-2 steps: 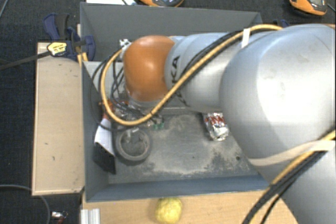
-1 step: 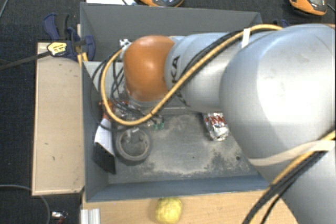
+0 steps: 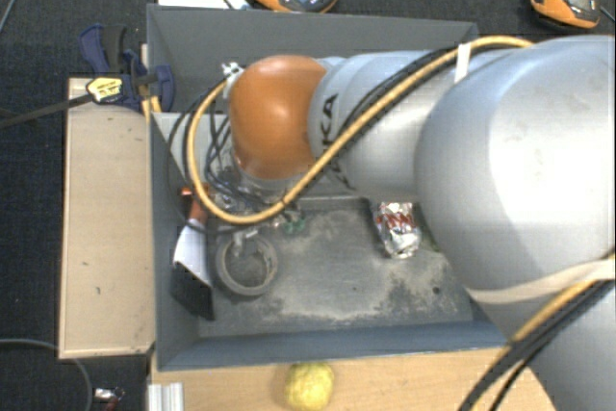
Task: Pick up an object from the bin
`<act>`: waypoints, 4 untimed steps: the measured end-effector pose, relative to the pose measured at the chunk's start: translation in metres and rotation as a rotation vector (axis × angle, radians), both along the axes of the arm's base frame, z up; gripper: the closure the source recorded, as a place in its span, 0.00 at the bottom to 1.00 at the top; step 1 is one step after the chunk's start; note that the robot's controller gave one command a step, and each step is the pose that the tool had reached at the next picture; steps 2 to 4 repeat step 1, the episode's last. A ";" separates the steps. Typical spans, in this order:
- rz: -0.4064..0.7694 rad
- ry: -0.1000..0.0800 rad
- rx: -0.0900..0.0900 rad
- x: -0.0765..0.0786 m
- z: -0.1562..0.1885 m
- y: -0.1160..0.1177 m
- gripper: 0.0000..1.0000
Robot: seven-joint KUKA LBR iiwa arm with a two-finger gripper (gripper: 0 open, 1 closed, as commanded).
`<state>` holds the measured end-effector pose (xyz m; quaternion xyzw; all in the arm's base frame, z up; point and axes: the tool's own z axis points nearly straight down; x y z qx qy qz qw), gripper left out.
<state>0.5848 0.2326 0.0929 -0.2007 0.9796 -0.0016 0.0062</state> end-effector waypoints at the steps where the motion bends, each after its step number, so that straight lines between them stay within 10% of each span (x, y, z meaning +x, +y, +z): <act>1: 0.000 0.000 -0.001 0.000 0.017 0.000 1.00; 4: 0.000 0.000 -0.001 0.000 0.017 0.000 1.00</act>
Offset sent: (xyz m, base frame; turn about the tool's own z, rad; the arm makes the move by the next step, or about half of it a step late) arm -0.0001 -0.0003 0.1009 0.0004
